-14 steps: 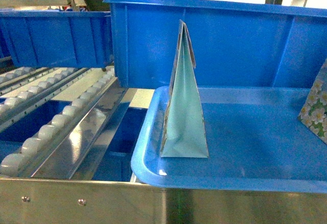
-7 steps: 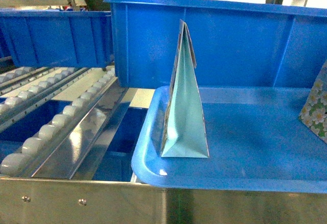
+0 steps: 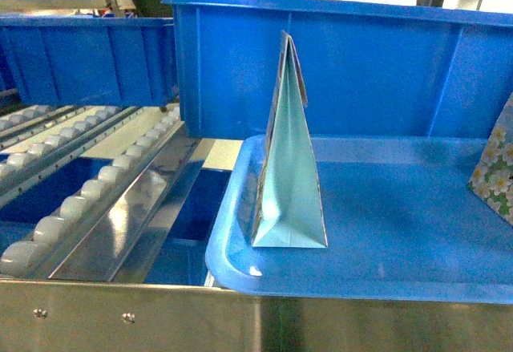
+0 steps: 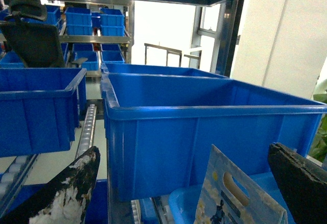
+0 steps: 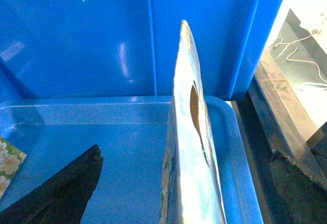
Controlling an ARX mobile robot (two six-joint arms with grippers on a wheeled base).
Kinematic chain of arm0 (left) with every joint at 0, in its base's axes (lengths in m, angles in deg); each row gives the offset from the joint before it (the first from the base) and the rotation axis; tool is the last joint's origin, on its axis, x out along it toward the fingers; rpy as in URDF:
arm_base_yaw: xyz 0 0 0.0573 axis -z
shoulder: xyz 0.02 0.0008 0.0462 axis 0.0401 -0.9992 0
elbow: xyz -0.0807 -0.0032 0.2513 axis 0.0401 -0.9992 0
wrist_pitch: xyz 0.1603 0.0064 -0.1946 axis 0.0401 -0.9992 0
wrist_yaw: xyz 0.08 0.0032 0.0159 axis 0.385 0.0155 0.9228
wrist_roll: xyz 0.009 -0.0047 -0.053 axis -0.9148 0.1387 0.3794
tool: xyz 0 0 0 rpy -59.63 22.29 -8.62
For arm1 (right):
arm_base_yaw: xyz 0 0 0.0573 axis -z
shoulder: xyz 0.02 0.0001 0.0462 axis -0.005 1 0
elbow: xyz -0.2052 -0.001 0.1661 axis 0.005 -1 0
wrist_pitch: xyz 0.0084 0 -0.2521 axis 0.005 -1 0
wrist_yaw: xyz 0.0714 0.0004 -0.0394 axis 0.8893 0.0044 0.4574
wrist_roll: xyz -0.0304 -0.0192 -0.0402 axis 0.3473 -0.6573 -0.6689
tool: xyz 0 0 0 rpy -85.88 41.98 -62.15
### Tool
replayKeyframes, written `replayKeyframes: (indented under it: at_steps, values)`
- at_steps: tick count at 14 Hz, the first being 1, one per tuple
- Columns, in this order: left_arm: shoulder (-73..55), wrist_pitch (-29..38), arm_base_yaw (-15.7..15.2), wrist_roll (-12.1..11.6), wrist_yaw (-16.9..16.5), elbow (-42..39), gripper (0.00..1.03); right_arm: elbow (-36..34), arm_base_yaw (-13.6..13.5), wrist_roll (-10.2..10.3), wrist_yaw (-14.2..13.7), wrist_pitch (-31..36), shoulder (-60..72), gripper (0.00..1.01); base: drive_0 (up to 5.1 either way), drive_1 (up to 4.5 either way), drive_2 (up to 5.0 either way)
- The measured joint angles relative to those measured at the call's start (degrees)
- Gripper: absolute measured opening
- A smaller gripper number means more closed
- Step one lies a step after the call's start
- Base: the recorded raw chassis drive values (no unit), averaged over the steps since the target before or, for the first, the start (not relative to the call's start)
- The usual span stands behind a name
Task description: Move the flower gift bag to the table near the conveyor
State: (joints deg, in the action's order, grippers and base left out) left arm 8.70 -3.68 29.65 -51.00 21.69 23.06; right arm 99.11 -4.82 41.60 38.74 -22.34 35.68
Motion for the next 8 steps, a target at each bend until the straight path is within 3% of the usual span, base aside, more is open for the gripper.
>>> replayKeyframes:
  at_steps: [1, 6, 8]
  values:
    - [0.0, 0.02, 0.0, 0.0, 0.0, 0.0, 0.98, -0.33, 0.31, 0.37, 0.11, 0.28, 0.42, 0.96, 0.0, 0.0, 0.0]
    - [0.0, 0.0, 0.0, 0.0, 0.0, 0.0, 0.98, -1.75, -0.04, 0.33, -1.11, 3.32, 0.98, 0.36, 0.0, 0.0, 0.0]
    - [0.0, 0.0, 0.0, 0.0, 0.0, 0.0, 0.98, -2.75, -1.73, 0.28, -2.54, 4.96, 0.79, 0.14, 0.0, 0.0, 0.0]
